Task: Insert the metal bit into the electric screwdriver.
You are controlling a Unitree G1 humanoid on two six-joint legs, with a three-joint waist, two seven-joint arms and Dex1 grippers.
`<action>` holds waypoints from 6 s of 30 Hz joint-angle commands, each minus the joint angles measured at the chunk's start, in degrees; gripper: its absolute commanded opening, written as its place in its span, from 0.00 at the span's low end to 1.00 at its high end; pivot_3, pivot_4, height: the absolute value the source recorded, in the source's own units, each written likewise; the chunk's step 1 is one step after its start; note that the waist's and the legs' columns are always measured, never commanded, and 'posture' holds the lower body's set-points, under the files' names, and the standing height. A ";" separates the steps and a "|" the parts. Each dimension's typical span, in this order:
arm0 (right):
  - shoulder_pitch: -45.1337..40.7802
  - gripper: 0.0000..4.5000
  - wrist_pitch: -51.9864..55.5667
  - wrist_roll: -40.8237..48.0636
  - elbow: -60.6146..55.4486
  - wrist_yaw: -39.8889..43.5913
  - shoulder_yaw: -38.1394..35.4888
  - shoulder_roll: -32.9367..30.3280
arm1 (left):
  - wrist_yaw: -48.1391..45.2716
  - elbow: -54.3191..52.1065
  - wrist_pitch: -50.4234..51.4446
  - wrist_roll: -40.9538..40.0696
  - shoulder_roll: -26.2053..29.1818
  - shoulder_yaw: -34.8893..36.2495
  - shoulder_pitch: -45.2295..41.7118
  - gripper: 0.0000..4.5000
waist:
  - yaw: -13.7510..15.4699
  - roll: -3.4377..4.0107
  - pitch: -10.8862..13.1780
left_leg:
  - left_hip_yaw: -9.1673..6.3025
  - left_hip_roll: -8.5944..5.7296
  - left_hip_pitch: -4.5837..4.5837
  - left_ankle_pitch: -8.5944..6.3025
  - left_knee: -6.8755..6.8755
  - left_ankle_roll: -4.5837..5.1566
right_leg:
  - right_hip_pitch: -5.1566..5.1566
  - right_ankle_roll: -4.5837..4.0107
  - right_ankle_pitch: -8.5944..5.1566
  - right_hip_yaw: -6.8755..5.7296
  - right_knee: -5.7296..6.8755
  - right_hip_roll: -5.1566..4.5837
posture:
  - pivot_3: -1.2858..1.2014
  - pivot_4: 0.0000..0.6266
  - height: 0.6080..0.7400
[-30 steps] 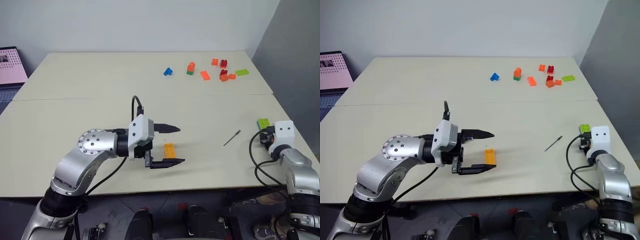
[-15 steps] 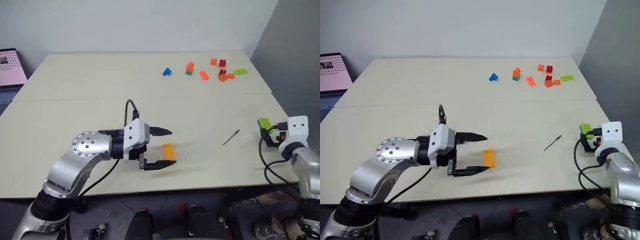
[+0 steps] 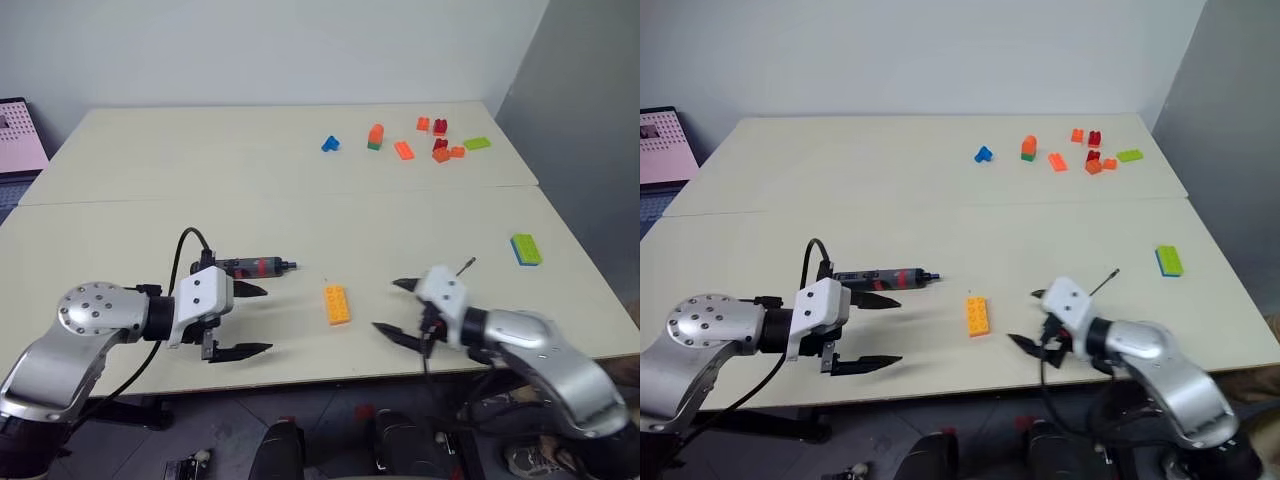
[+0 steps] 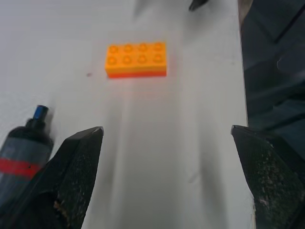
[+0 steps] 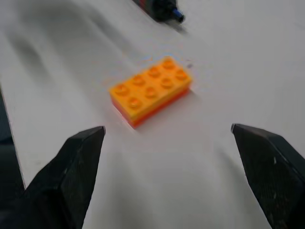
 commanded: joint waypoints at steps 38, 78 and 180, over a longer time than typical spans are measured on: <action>-1.15 0.32 -0.41 -6.58 6.12 -9.44 -9.32 9.25 | 3.58 -6.64 6.60 -5.99 -7.14 -1.43 -7.49 1.00 | 0.49 -0.13 -0.05 | -0.02 -0.01 -0.01 0.00 0.01 0.00 | -0.04 0.01 0.00 0.00 0.12 0.03 | 0.52 0.24 1.00; 19.03 0.99 -5.07 6.78 1.76 -1.30 -44.71 -9.16 | 6.50 4.87 7.71 2.55 -7.55 -8.39 -22.59 1.00 | -0.23 -0.08 0.00 | 0.08 -0.04 0.08 0.01 0.02 0.01 | 0.09 0.17 0.09 0.17 -0.04 0.08 | 0.52 0.24 1.00; -7.76 1.00 3.33 33.11 -7.86 11.36 -30.41 -16.59 | 32.28 5.89 -1.62 7.59 -39.32 -3.64 -10.40 0.37 | 0.71 -0.14 0.01 | 0.25 -0.03 -0.02 -0.08 0.93 0.15 | 0.38 0.91 0.56 0.28 0.01 0.07 | 0.52 0.24 1.00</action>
